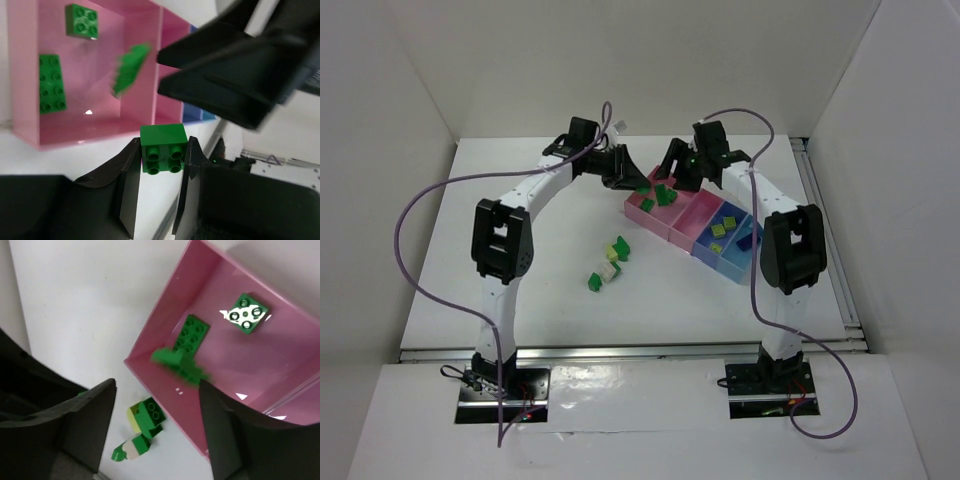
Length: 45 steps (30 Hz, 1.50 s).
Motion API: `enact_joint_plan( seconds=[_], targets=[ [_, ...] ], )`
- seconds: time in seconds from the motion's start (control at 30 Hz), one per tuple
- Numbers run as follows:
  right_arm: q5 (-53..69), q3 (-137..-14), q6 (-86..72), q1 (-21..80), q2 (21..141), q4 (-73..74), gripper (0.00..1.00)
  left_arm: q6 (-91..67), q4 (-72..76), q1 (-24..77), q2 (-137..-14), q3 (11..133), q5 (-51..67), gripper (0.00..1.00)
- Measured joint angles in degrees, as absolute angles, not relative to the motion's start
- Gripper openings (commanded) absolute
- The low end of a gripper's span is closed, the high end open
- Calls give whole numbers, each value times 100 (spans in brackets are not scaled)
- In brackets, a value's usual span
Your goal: Sort the legos into containers by color
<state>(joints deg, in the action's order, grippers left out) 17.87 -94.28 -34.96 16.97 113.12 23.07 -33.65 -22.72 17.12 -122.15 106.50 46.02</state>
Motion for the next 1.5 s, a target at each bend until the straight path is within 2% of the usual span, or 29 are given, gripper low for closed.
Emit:
enact_joint_plan(
  seconds=[0.03,0.07,0.17,0.2,0.4,0.53,0.63,0.73,0.9,0.97,1.1,1.13,1.27,1.37,1.4,1.5],
  targets=[
    [1699,-9478,-3448,1697,11332,2320,78,-3358,-2364,1772,-12466,10984,4491,20],
    [1612,-9507,-3402,1697,11334,2335,78,-3352,-2482,1813,-12623,11203,4390,37],
    [1350,-9524,-3310,1693,11332,2410,78,-3345,-2714,1933,-12969,11732,4158,56],
    [1267,-9524,-3286,1678,11327,2456,78,-3345,-2788,1957,-13047,11863,4101,67],
    [790,-8969,-3170,1590,10805,2670,77,-3334,-3089,2051,-13268,12335,3944,93],
    [611,-8455,-3085,1533,10108,2733,77,-3321,-3157,2051,-13260,12361,3892,94],
    [491,-8202,-2971,1592,9699,2762,77,-3271,-3199,2051,-13080,12051,3719,86],
    [346,-8084,-2810,1927,9544,2792,77,-3083,-3387,2051,-12545,11367,3409,82],
    [172,-8020,-2408,3159,9682,2880,77,-2838,-3542,2043,-10783,9476,2311,71],
    [130,-8051,-2204,3642,9835,2919,79,-2858,-3605,1994,-9955,8696,2021,71],
    [187,-8112,-1852,4318,10219,3017,80,-2805,-3789,1758,-8667,7448,1632,86],
    [224,-8112,-1828,4377,10278,3055,80,-2742,-3852,1708,-8508,7255,1610,91],
    [305,-8110,-1820,4296,10440,3159,80,-2556,-3977,1776,-8399,6724,1627,93],
    [329,-8097,-1863,4080,10438,3179,80,-2497,-4029,1990,-8512,6466,1649,86],
    [346,-8075,-1898,4005,10427,3173,80,-2467,-4029,2051,-8545,6412,1640,78],
    [366,-7850,-2014,3780,10298,3181,80,-2388,-4023,2211,-8637,6331,1509,69]
  ],
)
